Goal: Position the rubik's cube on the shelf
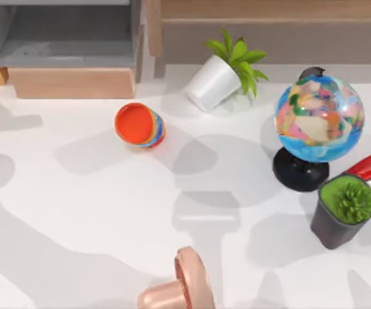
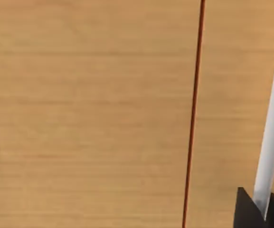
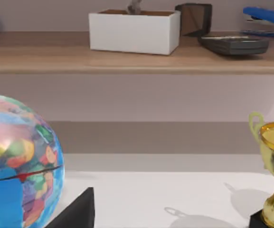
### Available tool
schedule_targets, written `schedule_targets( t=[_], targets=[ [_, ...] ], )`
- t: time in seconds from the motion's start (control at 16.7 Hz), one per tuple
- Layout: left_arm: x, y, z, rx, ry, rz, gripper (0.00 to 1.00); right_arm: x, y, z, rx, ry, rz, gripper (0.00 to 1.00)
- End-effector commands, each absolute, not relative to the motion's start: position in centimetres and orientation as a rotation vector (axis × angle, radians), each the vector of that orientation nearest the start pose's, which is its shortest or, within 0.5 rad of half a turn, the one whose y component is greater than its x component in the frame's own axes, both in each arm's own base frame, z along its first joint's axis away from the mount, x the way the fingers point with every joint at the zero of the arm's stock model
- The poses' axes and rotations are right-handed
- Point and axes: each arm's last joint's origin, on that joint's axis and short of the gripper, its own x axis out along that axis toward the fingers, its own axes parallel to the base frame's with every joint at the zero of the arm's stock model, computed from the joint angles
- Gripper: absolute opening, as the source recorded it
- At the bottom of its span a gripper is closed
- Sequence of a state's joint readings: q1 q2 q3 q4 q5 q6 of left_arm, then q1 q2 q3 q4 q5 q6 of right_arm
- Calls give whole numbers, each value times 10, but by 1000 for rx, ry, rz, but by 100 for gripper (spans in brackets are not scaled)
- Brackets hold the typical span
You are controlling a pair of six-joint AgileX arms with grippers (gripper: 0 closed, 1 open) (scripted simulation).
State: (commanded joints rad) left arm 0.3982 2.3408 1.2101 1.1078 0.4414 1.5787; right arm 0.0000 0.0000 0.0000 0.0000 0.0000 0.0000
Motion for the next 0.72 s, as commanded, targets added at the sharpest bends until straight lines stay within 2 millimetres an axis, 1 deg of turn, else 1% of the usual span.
schedule_targets(
  t=[0.18, 0.48, 0.6, 0.72],
  targets=[
    [417, 174, 93, 1562, -6, -19, 0, 106, -1, 160, 0, 0, 0, 100],
    [376, 173, 89, 1555, 4, -31, 0, 106, -1, 160, 0, 0, 0, 100],
    [369, 173, 90, 1558, 1, -27, 0, 106, -1, 160, 0, 0, 0, 100],
    [368, 173, 90, 1558, 1, -27, 0, 106, -1, 160, 0, 0, 0, 100]
  ],
)
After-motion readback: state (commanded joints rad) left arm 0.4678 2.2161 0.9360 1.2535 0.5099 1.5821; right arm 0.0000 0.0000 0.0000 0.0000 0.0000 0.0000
